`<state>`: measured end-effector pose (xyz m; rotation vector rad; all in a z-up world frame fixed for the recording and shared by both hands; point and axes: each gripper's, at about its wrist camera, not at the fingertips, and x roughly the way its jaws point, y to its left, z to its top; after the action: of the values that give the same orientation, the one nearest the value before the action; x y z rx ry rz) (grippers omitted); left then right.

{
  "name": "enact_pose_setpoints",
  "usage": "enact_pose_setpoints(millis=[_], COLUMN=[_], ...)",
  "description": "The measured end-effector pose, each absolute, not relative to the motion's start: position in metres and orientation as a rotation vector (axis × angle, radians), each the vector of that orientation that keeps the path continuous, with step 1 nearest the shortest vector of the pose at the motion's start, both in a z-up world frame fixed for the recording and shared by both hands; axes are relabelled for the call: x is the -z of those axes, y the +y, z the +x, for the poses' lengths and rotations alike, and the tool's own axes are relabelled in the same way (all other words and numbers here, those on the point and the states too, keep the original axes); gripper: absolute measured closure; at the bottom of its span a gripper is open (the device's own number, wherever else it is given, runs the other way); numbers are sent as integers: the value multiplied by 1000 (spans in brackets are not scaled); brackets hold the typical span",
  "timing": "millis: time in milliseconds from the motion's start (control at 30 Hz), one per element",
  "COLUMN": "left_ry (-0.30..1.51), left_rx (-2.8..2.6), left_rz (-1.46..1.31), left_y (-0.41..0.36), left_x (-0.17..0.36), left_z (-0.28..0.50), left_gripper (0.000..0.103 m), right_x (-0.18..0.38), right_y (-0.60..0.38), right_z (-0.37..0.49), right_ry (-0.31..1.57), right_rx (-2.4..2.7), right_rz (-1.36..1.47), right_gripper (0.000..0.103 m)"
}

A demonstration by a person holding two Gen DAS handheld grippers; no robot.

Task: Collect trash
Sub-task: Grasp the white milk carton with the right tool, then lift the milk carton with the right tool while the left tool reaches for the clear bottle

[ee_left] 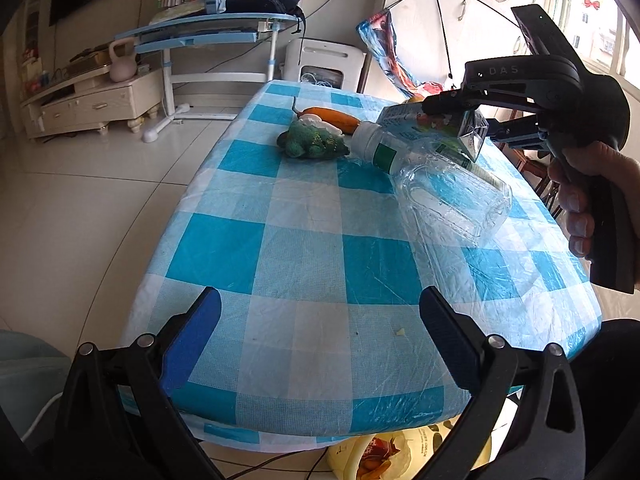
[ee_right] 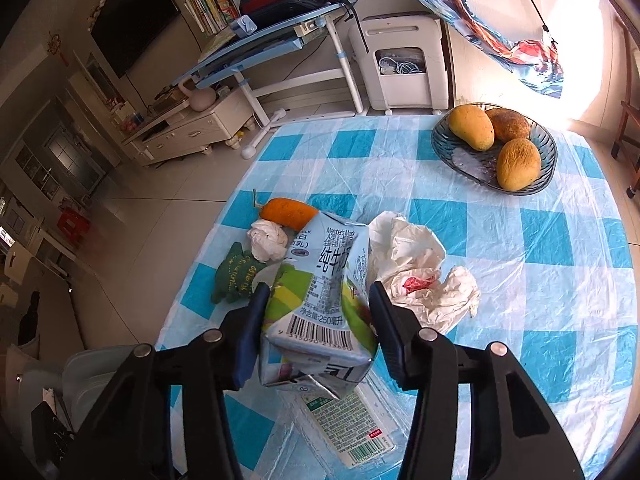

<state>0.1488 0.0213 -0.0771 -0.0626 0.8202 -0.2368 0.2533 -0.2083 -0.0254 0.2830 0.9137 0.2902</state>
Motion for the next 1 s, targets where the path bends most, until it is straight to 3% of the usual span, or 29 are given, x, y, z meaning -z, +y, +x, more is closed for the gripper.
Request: enact_pose_setpoints(millis=[433, 533, 600, 700, 1000], left_ry=[822, 821, 824, 828, 826], left_rx=[271, 287, 298, 307, 306], left_rz=[-3, -10, -27, -72, -139], left_y=[-4, -9, -10, -8, -14], left_x=[81, 81, 80, 78, 70], left_z=[151, 152, 154, 159, 180], left_gripper=[7, 7, 7, 7, 7], right_x=[33, 51, 57, 62, 70], right_y=[-273, -280, -285, -286, -274], right_z=[174, 169, 166, 167, 179], right_ry=[864, 926, 930, 956, 937], right_rx=[-283, -264, -276, -275, -288], right_rz=[313, 245, 257, 235, 136], right_gripper=[53, 63, 62, 51, 46])
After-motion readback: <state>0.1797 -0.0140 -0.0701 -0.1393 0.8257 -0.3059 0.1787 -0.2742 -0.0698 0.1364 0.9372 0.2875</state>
